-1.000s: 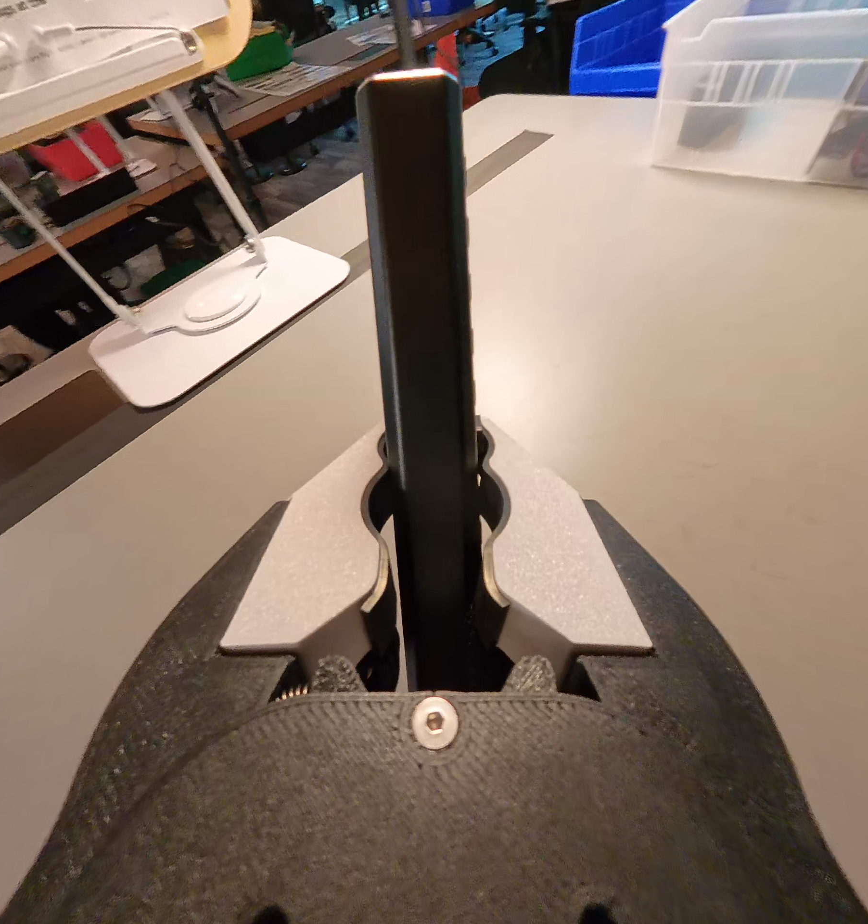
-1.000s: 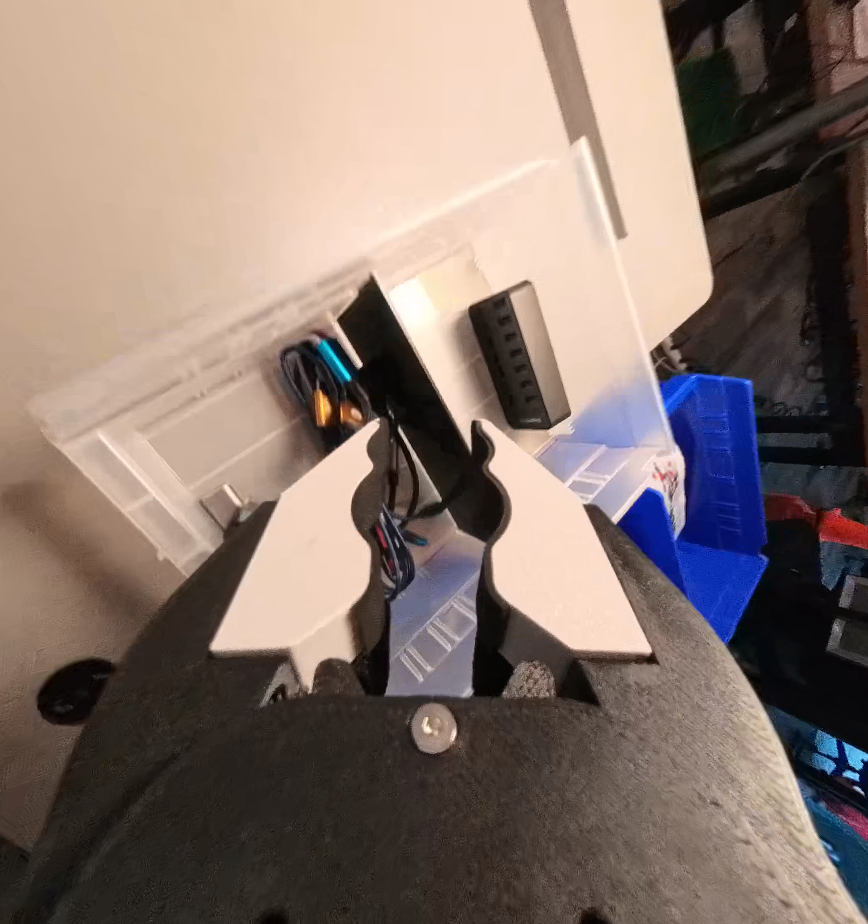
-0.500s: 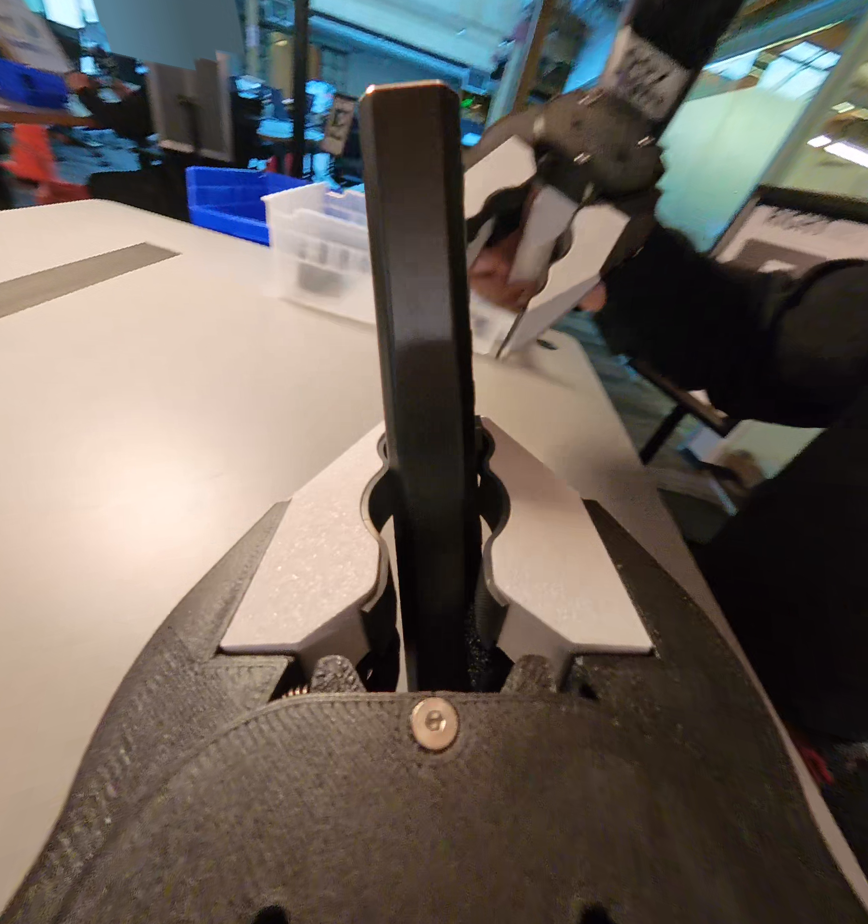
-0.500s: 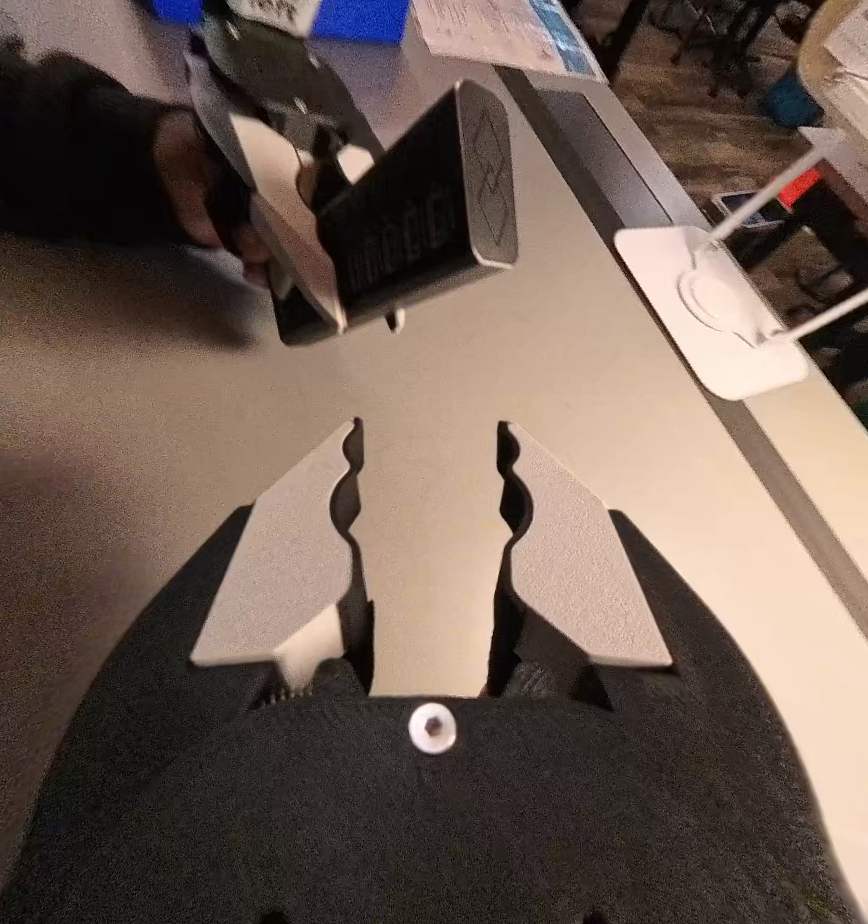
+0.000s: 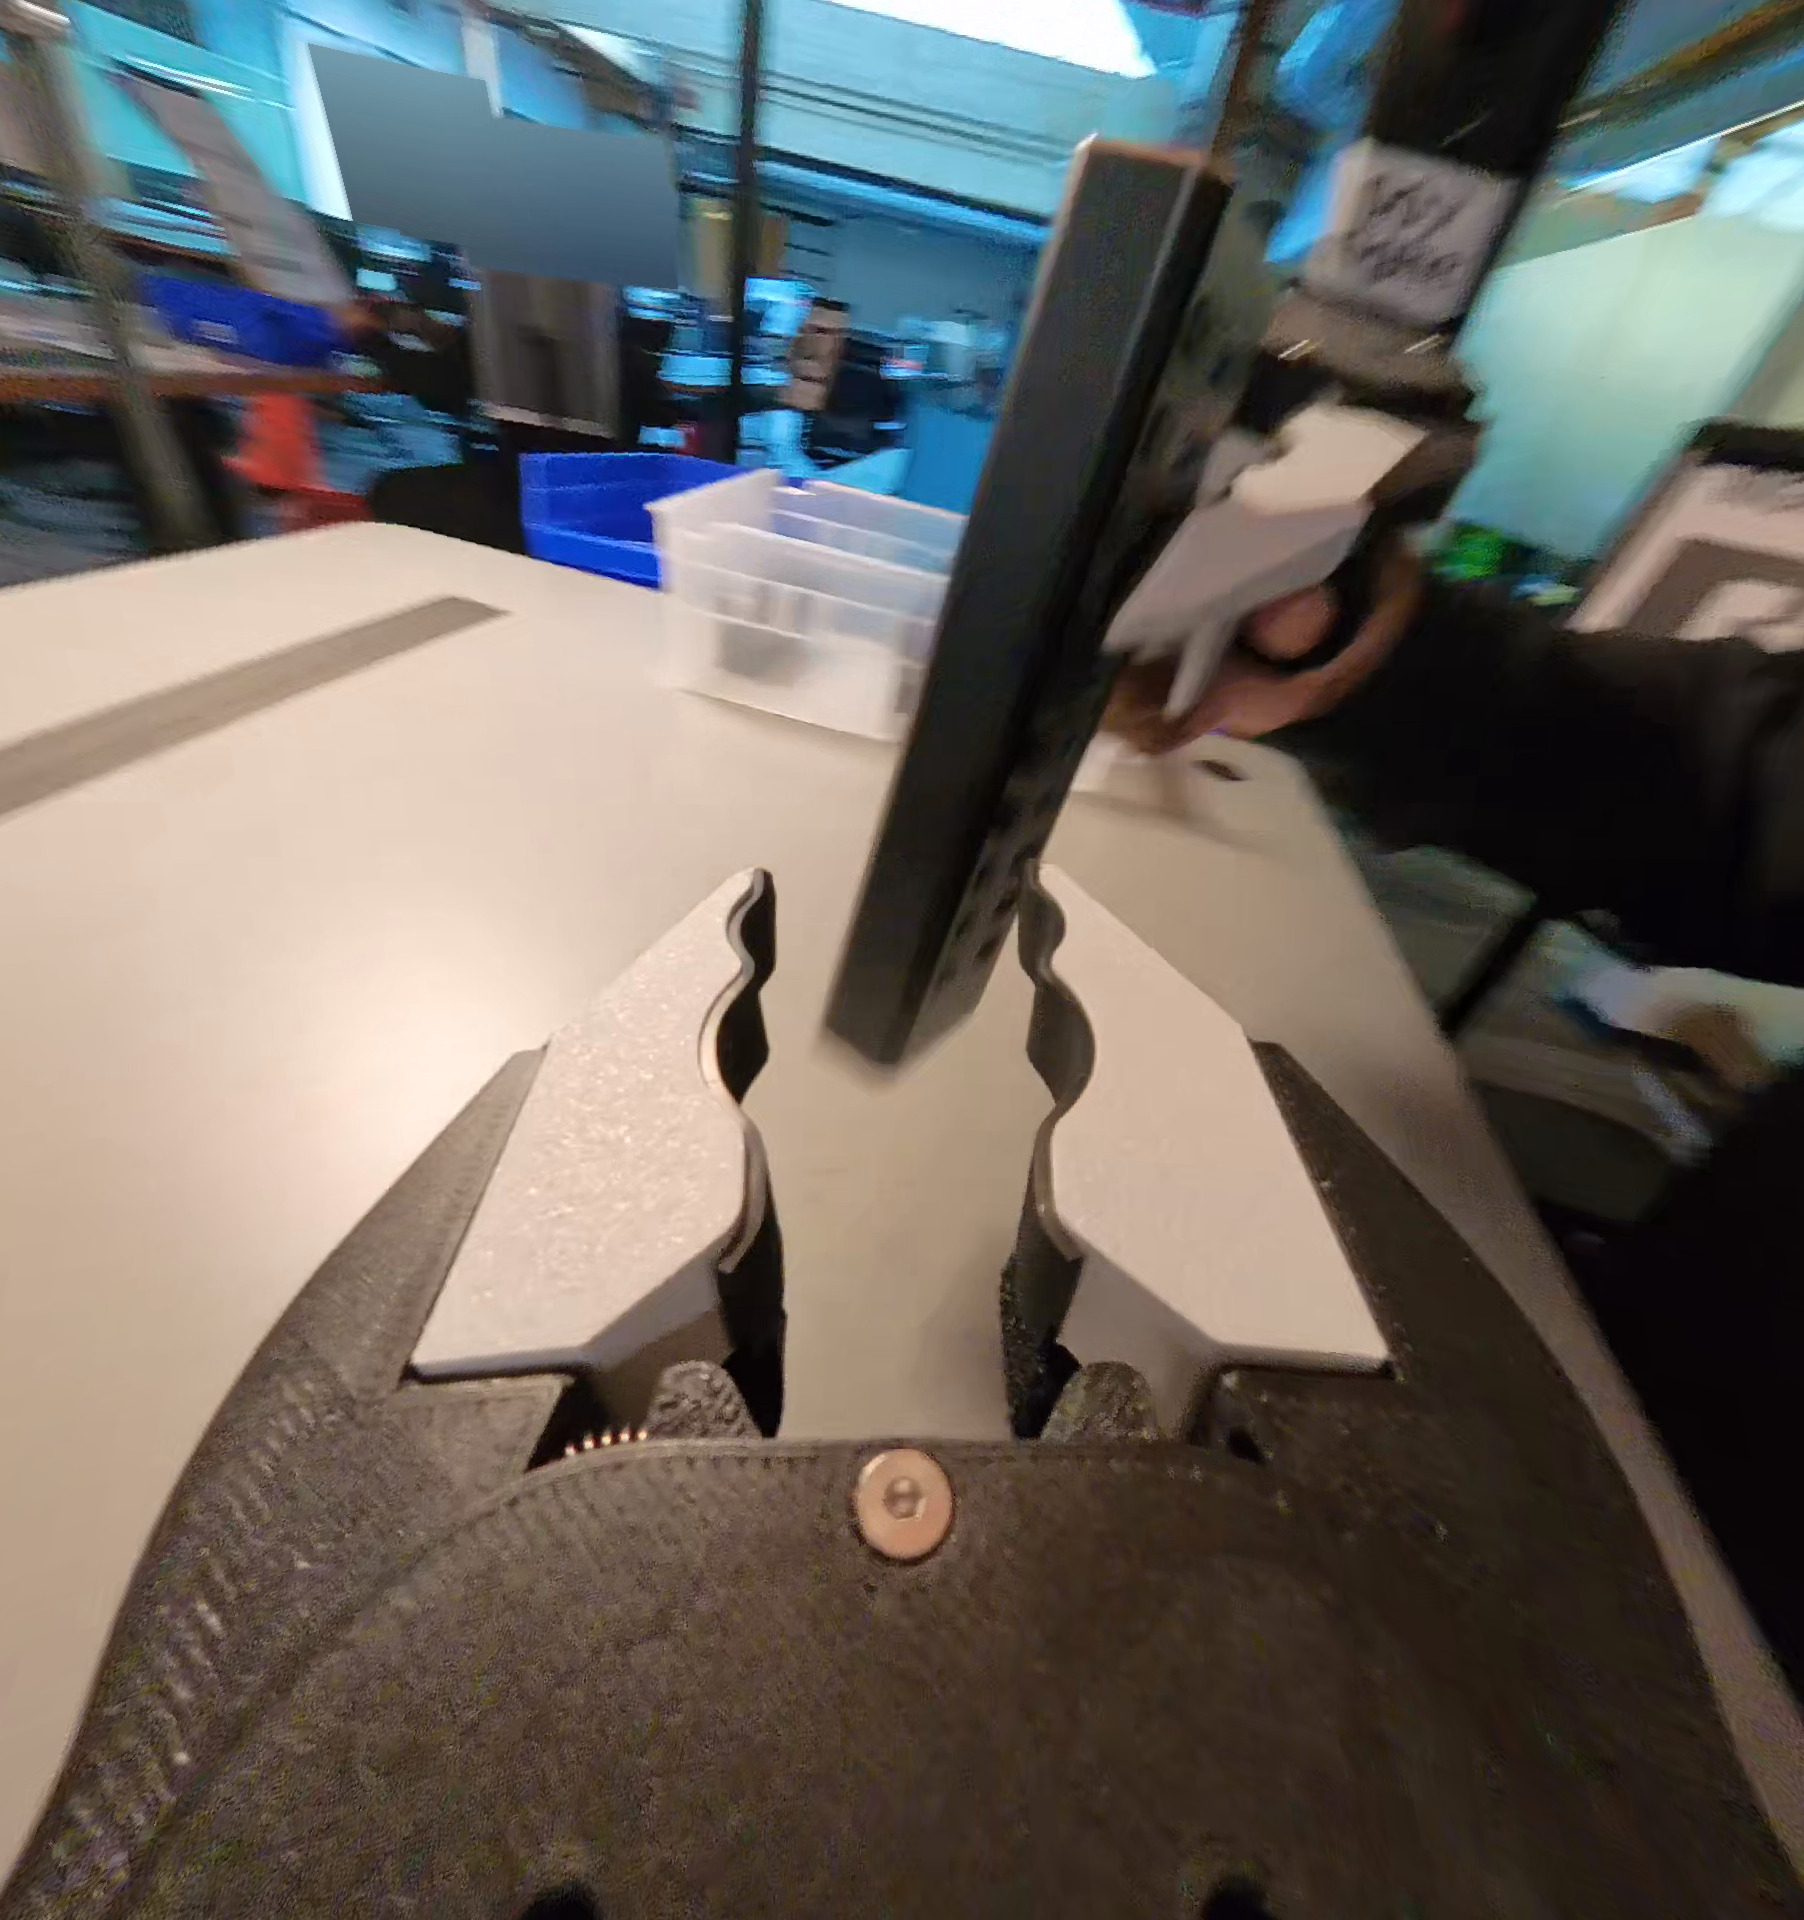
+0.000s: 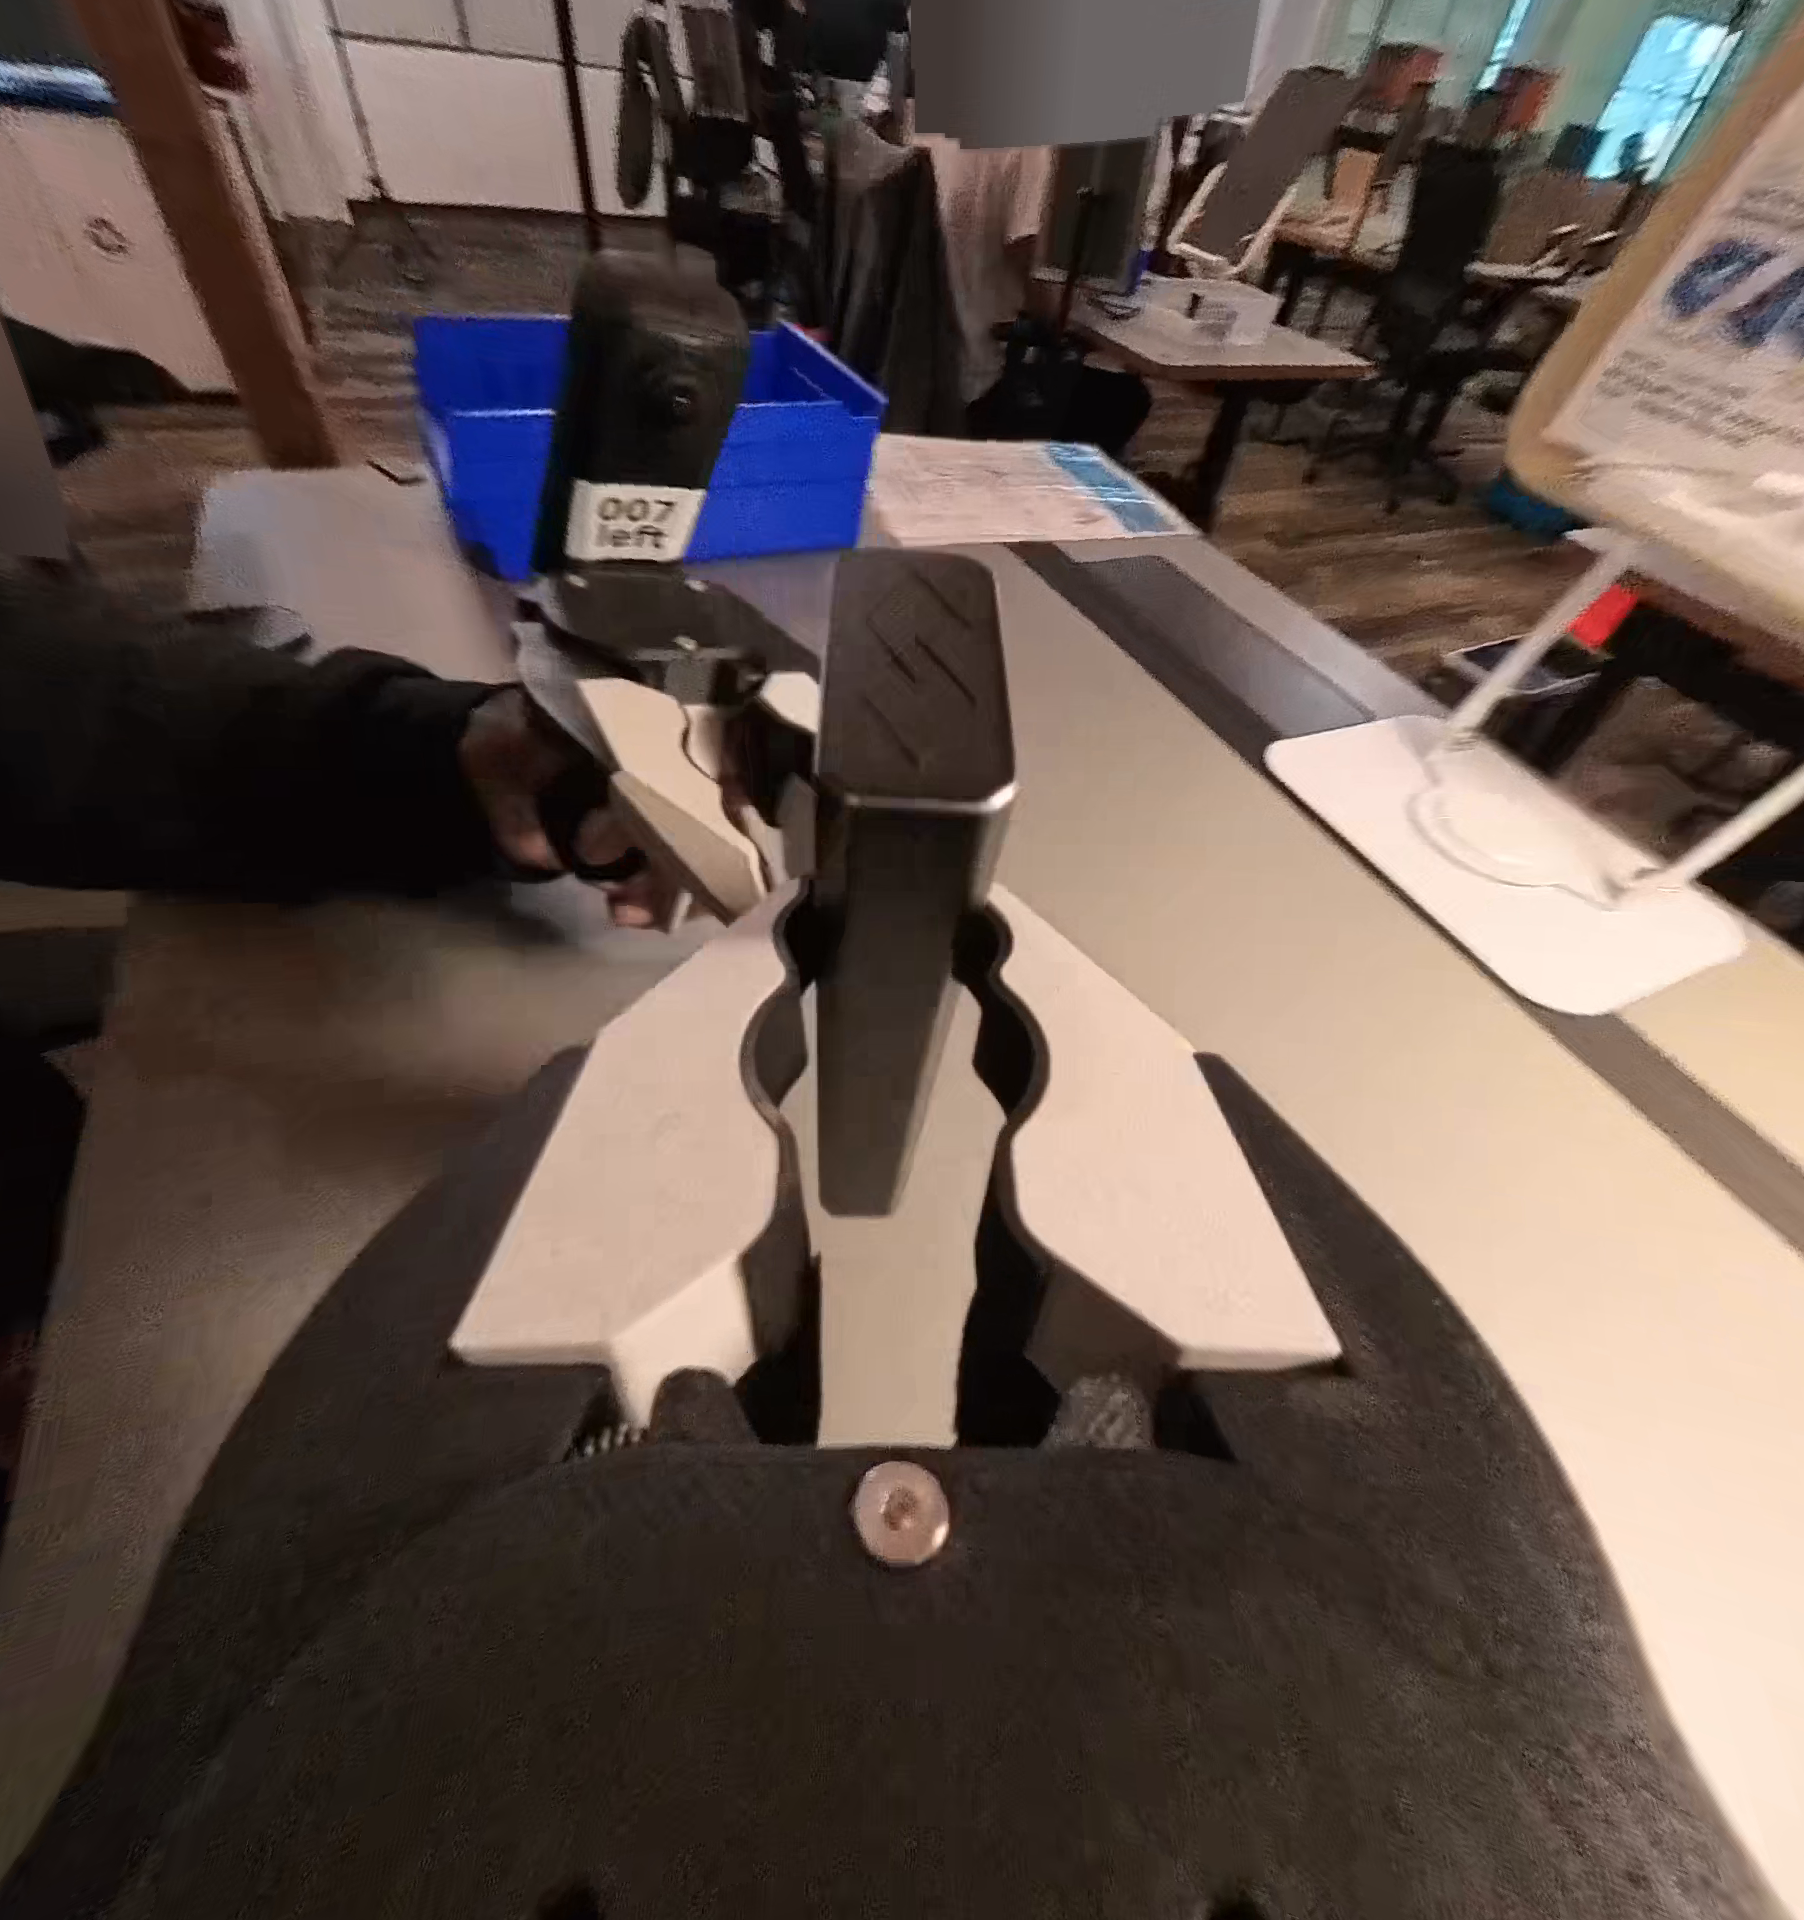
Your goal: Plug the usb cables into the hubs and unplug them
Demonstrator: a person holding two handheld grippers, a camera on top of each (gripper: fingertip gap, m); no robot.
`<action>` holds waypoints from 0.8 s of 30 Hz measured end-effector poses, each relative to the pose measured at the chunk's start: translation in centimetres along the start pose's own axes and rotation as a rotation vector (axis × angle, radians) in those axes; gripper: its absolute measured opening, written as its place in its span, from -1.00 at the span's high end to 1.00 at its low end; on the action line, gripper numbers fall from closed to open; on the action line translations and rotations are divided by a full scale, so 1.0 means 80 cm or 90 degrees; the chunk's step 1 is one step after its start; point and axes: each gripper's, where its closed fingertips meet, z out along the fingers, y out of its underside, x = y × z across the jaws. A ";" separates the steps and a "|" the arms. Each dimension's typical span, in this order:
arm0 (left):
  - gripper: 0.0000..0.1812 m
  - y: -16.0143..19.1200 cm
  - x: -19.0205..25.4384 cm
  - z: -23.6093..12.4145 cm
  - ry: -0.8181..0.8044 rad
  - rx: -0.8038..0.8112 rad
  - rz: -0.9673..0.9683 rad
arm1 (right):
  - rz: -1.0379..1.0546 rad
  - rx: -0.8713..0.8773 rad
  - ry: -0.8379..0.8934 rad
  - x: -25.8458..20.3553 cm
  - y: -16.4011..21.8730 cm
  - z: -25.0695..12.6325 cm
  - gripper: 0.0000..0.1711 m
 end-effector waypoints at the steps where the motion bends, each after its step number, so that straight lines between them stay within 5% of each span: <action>1: 0.45 0.002 -0.014 -0.004 -0.047 -0.011 0.019 | -0.025 -0.008 0.040 0.018 -0.005 -0.018 0.69; 6: 0.46 0.032 -0.049 -0.007 -0.158 -0.117 0.087 | -0.164 -0.139 0.293 0.146 -0.007 -0.148 0.69; 11: 0.50 0.060 -0.045 0.008 -0.161 -0.182 0.126 | -0.272 -0.426 0.426 0.270 0.065 -0.278 0.69; 16: 0.51 0.079 -0.044 0.017 -0.172 -0.219 0.165 | -0.301 -0.650 0.342 0.331 0.172 -0.330 0.68; 24: 0.51 0.075 -0.055 0.012 -0.187 -0.206 0.142 | -0.205 -0.812 0.073 0.314 0.270 -0.306 0.68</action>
